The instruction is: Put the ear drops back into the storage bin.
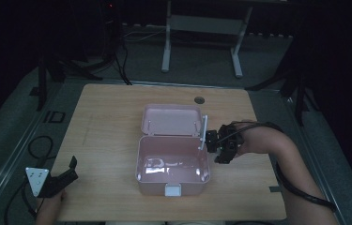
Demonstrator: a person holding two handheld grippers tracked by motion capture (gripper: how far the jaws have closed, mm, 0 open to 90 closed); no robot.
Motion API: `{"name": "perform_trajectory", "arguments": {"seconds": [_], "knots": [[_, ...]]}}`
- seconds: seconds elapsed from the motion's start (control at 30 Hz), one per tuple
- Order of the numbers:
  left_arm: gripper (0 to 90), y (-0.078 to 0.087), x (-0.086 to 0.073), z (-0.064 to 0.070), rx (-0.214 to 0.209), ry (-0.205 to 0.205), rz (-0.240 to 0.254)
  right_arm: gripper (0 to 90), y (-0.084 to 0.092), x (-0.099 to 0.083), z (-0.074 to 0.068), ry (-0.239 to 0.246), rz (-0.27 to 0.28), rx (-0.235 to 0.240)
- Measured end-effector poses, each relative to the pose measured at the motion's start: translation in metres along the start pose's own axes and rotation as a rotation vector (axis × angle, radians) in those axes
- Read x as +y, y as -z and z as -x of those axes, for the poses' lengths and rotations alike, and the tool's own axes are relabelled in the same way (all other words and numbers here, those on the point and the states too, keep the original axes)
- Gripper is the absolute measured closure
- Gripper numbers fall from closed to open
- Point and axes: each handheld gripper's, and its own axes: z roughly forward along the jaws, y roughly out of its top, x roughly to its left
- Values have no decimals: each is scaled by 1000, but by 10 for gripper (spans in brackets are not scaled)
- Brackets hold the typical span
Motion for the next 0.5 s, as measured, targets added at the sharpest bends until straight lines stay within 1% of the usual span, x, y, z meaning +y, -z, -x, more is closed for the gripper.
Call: {"name": "perform_trajectory", "arguments": {"seconds": [0.23,0.3,0.5], "knots": [[4,0,0,0,-1,0,0,595,0,15,1,23,17,2],[4,0,0,0,-1,1,1,595,-2,22,1,26,21,8],[4,0,0,0,-4,4,3,595,-9,34,2,43,19,19]]}}
